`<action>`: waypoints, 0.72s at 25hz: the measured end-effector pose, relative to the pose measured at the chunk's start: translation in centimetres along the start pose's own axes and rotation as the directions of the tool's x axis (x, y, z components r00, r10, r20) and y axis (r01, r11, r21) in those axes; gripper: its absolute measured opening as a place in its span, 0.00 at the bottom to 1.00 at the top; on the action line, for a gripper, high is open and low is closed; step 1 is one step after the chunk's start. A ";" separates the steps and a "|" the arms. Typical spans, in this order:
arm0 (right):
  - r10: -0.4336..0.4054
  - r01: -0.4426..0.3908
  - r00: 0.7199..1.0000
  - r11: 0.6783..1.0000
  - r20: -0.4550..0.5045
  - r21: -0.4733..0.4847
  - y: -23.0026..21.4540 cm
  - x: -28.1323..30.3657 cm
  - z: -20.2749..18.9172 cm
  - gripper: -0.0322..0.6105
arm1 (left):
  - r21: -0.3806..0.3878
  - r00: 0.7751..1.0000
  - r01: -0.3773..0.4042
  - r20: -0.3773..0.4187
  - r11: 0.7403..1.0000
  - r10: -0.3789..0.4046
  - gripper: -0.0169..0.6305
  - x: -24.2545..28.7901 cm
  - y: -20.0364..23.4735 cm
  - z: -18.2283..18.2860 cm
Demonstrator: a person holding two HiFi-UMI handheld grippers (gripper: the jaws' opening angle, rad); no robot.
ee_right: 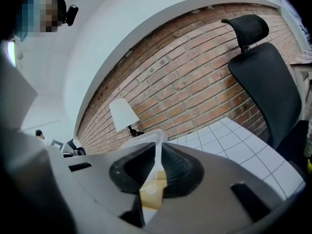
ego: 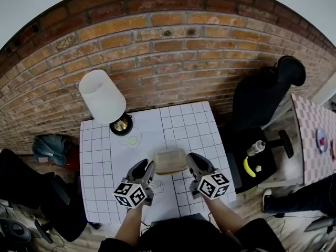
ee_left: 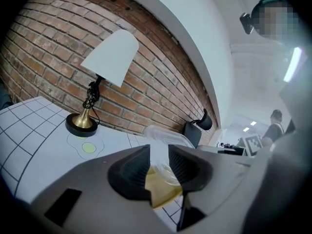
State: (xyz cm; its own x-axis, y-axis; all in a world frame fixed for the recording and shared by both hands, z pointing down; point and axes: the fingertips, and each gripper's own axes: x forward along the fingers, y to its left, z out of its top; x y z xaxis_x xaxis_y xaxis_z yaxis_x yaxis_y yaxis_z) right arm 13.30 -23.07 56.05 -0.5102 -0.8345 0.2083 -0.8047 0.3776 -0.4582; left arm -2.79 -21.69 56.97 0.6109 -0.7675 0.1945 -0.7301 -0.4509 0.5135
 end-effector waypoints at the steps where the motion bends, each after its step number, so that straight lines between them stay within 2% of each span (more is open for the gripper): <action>1: -0.001 0.001 1.000 1.000 0.013 -0.001 0.3 -0.2 0.3 0.10 | 0.003 1.000 0.007 0.006 1.000 -0.007 0.22 -0.1 -0.2 0.3; 8: -0.001 0.002 0.994 1.000 0.106 -0.007 2.5 -1.8 2.7 0.10 | 0.040 0.996 0.062 0.063 0.997 -0.065 0.20 -1.6 -1.8 3.2; 18: 0.010 -0.001 0.972 0.999 0.234 -0.041 6.8 -3.9 6.1 0.09 | 0.117 0.981 0.127 0.131 0.985 -0.142 0.19 -4.7 -4.0 7.2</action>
State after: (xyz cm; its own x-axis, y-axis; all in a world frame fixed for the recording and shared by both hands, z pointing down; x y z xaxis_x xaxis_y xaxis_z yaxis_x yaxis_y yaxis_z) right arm 11.73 -19.66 46.88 -0.4333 -0.9013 -0.0041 -0.8161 0.3942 -0.4226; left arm -4.96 -19.56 48.04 0.6628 -0.7487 0.0086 -0.6775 -0.5948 0.4326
